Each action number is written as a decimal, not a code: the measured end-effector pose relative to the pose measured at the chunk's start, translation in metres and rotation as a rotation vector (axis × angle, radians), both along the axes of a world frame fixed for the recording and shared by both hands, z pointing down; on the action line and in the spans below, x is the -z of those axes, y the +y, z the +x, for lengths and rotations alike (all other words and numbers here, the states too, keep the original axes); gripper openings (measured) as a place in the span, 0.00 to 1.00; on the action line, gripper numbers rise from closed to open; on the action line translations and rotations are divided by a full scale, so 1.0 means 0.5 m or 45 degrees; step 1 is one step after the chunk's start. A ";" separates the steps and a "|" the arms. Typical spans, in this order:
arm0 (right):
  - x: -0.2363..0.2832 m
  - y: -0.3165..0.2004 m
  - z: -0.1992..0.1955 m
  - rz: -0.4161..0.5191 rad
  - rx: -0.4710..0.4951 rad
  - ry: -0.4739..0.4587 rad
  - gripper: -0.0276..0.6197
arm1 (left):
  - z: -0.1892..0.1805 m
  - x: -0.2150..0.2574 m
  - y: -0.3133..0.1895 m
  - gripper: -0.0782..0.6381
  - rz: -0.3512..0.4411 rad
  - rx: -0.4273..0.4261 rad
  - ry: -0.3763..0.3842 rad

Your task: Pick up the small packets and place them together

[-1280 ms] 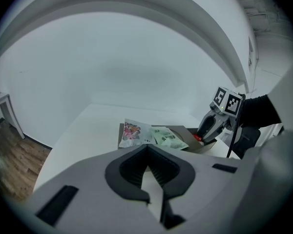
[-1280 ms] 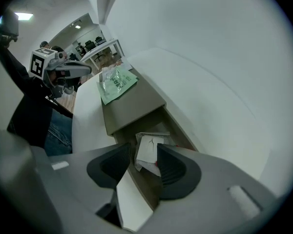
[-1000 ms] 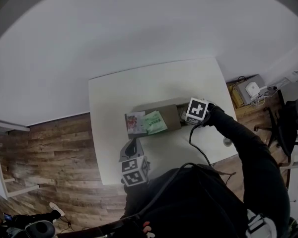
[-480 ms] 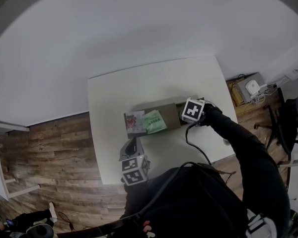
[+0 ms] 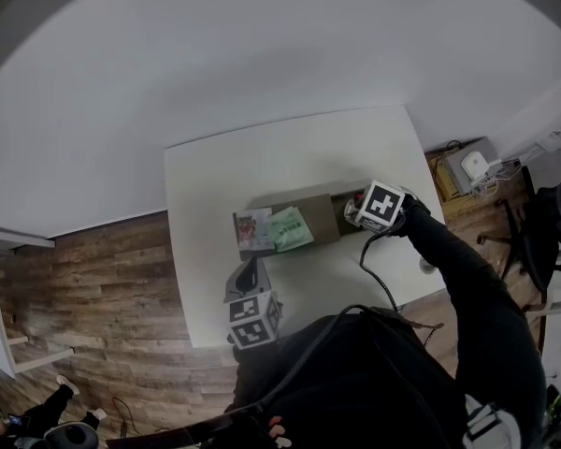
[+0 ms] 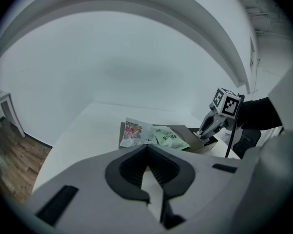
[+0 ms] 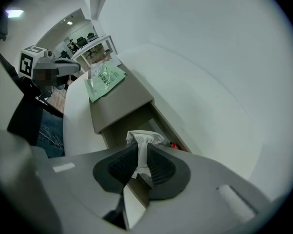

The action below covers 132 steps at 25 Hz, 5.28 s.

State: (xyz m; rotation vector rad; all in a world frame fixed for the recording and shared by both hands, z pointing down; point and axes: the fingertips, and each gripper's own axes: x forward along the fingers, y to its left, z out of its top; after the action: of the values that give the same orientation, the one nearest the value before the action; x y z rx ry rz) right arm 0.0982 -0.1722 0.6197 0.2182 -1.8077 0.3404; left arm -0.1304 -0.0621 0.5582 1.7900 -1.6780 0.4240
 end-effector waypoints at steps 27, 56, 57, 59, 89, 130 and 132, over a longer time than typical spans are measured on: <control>0.198 -0.005 -0.105 0.131 -0.097 -0.452 0.13 | 0.022 0.023 -0.001 0.11 0.046 -0.042 -0.010; 0.061 0.034 -0.218 0.072 0.171 -0.181 0.20 | 0.050 0.044 -0.008 0.11 0.068 -0.088 -0.007; 0.060 0.032 -0.219 0.059 0.162 -0.196 0.23 | 0.049 0.045 -0.014 0.11 0.075 -0.090 -0.012; 0.061 0.033 -0.222 0.029 0.135 -0.226 0.30 | 0.045 0.047 -0.018 0.11 0.082 -0.092 -0.016; 0.036 -0.015 0.086 0.050 -0.229 -0.103 0.37 | 0.044 0.037 -0.006 0.11 0.055 -0.072 -0.026; -0.080 -0.031 0.115 0.057 -0.493 0.466 0.27 | 0.031 0.029 0.000 0.11 0.053 -0.046 -0.021; -0.081 -0.031 0.116 0.050 -0.500 0.473 0.26 | 0.034 0.029 0.000 0.11 0.048 -0.048 -0.021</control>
State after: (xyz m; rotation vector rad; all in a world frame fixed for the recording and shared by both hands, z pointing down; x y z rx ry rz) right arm 0.1563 -0.1875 0.6601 0.6269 -1.3989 0.5041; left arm -0.1135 -0.0620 0.5436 1.8527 -1.6761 0.4267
